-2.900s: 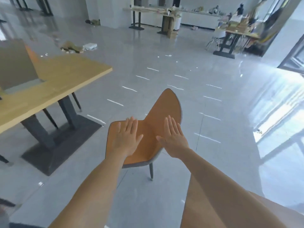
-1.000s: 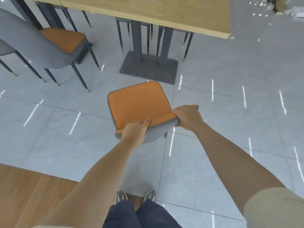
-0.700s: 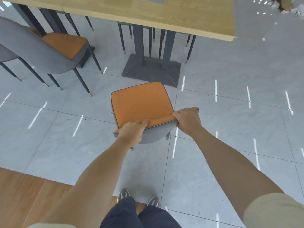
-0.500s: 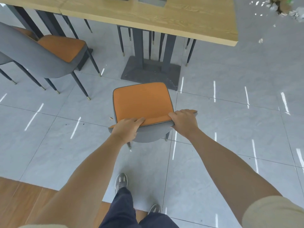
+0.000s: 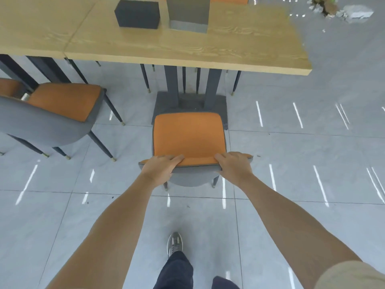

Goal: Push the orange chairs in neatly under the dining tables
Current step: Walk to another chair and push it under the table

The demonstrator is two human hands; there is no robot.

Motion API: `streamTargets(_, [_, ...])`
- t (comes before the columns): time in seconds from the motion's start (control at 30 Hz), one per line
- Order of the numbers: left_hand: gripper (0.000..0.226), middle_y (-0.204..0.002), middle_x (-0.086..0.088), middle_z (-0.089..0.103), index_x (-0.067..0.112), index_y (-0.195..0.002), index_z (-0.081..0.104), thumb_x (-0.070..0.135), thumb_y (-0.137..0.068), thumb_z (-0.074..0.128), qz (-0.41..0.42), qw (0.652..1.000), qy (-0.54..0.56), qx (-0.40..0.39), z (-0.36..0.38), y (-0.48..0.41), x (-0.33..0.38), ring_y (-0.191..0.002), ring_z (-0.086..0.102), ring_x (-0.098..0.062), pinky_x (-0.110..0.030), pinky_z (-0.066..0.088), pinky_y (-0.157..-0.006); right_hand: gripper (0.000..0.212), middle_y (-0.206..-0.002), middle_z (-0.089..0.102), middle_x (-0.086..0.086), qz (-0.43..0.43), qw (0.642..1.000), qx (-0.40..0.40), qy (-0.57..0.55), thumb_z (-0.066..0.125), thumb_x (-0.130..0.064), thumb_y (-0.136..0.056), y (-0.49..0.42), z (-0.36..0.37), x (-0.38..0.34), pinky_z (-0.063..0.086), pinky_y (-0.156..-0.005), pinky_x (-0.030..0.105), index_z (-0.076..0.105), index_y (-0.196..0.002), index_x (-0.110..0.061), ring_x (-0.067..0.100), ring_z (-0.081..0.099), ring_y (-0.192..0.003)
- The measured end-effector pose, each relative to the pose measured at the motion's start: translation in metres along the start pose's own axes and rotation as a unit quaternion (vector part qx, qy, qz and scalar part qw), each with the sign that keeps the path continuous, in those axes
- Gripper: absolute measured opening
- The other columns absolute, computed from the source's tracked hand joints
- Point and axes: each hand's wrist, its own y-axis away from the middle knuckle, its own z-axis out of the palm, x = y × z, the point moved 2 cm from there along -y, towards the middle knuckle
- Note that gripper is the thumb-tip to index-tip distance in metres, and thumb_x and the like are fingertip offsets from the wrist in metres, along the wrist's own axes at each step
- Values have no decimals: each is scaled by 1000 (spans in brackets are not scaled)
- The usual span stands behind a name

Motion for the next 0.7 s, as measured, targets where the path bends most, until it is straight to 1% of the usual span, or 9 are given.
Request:
streamTargets(0.07, [56, -122, -7, 56, 20, -140, 33, 6, -88, 50, 16, 1000, 3, 3, -6, -13, -13, -104, 55, -30, -38, 49, -80, 48, -42, 50, -1, 20, 1000, -8, -7, 93, -20, -27, -15, -1, -4, 30, -43, 19, 57, -57, -13, 21, 48, -34])
streamTargets(0.17, [55, -122, -8, 56, 18, -138, 35, 6, -87, 50, 41, 999, -1, 9, -13, -31, -25, -104, 56, -30, -39, 50, -80, 45, -42, 52, -1, 41, 999, 3, -3, 90, -12, -24, -33, -2, -4, 38, -41, 20, 59, -57, -13, 20, 50, -34])
streamTargets(0.23, [54, -123, -8, 56, 17, -138, 35, 5, -87, 50, 49, 999, -2, 10, -17, -42, -33, -105, 55, -30, -39, 50, -80, 44, -42, 52, -1, 44, 999, 9, -2, 88, -10, -24, -45, -1, -3, 39, -41, 20, 60, -58, -12, 21, 50, -34])
streamTargets(0.37, [54, -127, -10, 56, 14, -137, 38, 2, -87, 50, 60, 998, 7, 18, -28, -66, -48, -108, 55, -32, -41, 51, -84, 44, -44, 55, 0, 55, 998, 26, 6, 86, -4, -26, -70, 2, 3, 44, -45, 23, 61, -62, -12, 23, 52, -36])
streamTargets(0.53, [53, -127, -5, 55, 18, -137, 37, 6, -88, 51, 54, 998, 1, 17, -41, -107, -63, -108, 54, -30, -40, 51, -83, 45, -45, 55, 1, 73, 997, 41, 7, 85, 0, -26, -108, -2, 17, 48, -49, 27, 59, -60, -12, 25, 53, -39])
streamTargets(0.63, [53, -130, -3, 53, 20, -139, 34, 9, -89, 51, 59, 998, -13, 16, -48, -129, -69, -112, 53, -29, -38, 49, -85, 42, -47, 57, 3, 82, 996, 26, 2, 85, 0, -31, -127, -2, 28, 48, -51, 28, 60, -62, -10, 26, 55, -41])
streamTargets(0.67, [53, -130, -3, 53, 21, -139, 34, 10, -90, 50, 59, 998, -17, 17, -52, -135, -71, -112, 53, -29, -38, 48, -85, 39, -50, 58, 5, 89, 996, 12, -3, 86, -2, -37, -134, -2, 32, 47, -53, 29, 61, -65, -8, 27, 56, -44])
streamTargets(0.7, [52, -130, -3, 53, 22, -139, 34, 12, -91, 50, 56, 998, -18, 16, -55, -141, -74, -112, 52, -29, -38, 48, -85, 35, -56, 62, 9, 91, 996, -3, -8, 86, -5, -46, -141, -3, 34, 47, -57, 31, 63, -71, -6, 29, 58, -51])
